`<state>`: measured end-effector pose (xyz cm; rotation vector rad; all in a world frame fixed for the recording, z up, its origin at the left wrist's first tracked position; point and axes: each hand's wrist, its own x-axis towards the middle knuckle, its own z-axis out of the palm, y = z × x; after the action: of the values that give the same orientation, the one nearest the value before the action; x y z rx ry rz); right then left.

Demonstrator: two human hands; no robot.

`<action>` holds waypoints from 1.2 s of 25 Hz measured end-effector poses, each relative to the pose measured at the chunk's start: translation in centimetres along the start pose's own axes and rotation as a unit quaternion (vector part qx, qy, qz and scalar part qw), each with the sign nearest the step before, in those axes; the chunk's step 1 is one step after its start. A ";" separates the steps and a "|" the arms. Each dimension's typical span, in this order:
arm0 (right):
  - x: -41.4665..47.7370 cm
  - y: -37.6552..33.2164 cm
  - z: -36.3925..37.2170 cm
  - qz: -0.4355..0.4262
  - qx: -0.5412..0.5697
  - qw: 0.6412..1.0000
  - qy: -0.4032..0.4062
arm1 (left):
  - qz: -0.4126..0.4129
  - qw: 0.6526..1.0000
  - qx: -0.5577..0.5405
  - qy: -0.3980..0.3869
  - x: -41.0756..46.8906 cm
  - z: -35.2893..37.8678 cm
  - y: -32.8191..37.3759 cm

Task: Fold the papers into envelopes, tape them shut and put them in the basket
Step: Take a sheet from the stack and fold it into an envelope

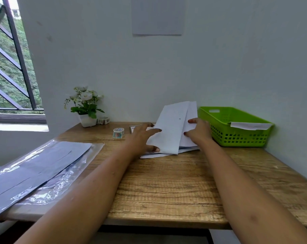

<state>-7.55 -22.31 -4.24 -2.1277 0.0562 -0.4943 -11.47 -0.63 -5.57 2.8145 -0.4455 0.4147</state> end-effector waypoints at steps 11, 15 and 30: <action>-0.5 -1.0 1.3 -0.080 0.139 0.986 -0.043 | 0.039 0.994 -0.105 0.016 0.4 1.4 1.9; -1.6 -1.4 1.6 -0.178 -0.019 0.984 0.010 | 0.051 0.992 -0.111 0.036 0.4 1.3 2.2; 0.1 -0.4 1.2 0.017 0.321 0.943 -0.081 | 0.008 0.935 -0.282 0.214 0.0 0.0 2.5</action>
<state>-7.10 -21.13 -4.44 -1.5128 -0.1445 -0.2627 -12.30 -2.98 -5.07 2.0932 -0.4095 0.7474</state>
